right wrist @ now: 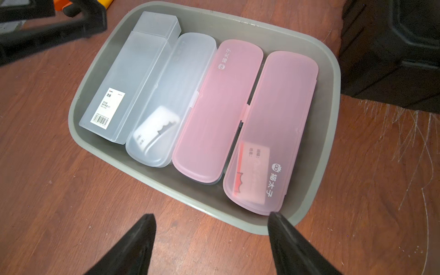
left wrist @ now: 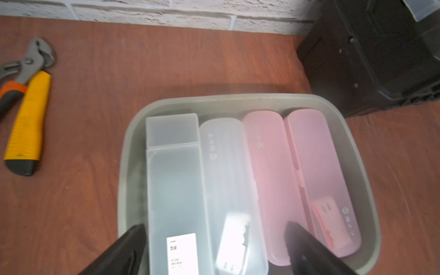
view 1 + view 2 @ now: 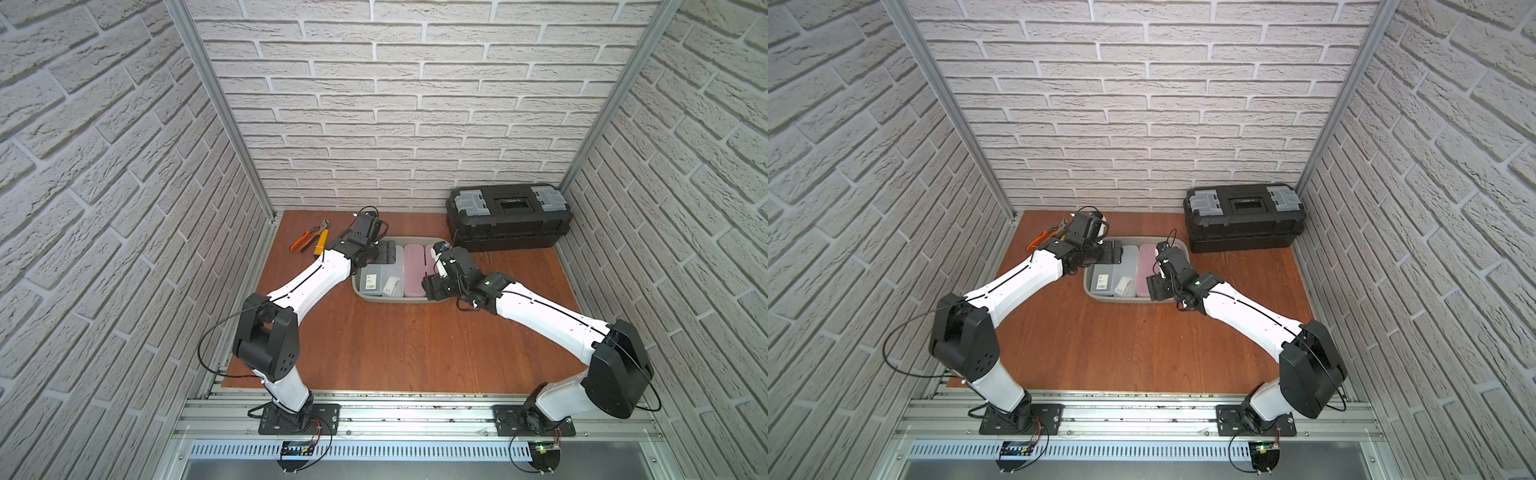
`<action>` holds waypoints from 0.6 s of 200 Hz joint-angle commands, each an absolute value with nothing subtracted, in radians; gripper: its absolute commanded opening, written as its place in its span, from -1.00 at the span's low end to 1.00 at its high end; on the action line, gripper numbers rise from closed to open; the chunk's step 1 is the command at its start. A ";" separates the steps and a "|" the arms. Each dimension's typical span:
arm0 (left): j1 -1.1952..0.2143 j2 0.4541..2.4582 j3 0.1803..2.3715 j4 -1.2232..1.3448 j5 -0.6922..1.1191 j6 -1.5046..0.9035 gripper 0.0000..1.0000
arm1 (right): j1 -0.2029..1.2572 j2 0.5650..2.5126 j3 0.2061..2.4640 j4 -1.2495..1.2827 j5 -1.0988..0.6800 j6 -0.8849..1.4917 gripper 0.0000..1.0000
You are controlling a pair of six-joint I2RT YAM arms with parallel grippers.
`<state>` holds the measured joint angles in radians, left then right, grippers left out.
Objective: Put the pencil case into the storage box
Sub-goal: Place the pencil case at the storage box.
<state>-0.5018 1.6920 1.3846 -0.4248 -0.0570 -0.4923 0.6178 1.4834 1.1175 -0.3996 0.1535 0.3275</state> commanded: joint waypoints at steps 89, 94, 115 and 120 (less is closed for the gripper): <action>-0.545 1.867 1.305 -0.313 -0.002 -0.600 0.92 | 0.611 1.451 1.090 -0.374 0.190 0.336 0.57; -0.545 1.867 1.301 -0.315 -0.005 -0.600 0.92 | 0.611 1.450 1.091 -0.374 0.191 0.338 0.57; -0.545 1.861 1.282 -0.324 -0.031 -0.596 0.92 | 0.611 1.457 1.093 -0.370 0.187 0.338 0.57; -0.545 1.858 1.279 -0.327 -0.037 -0.595 0.93 | 0.611 1.460 1.094 -0.370 0.184 0.338 0.56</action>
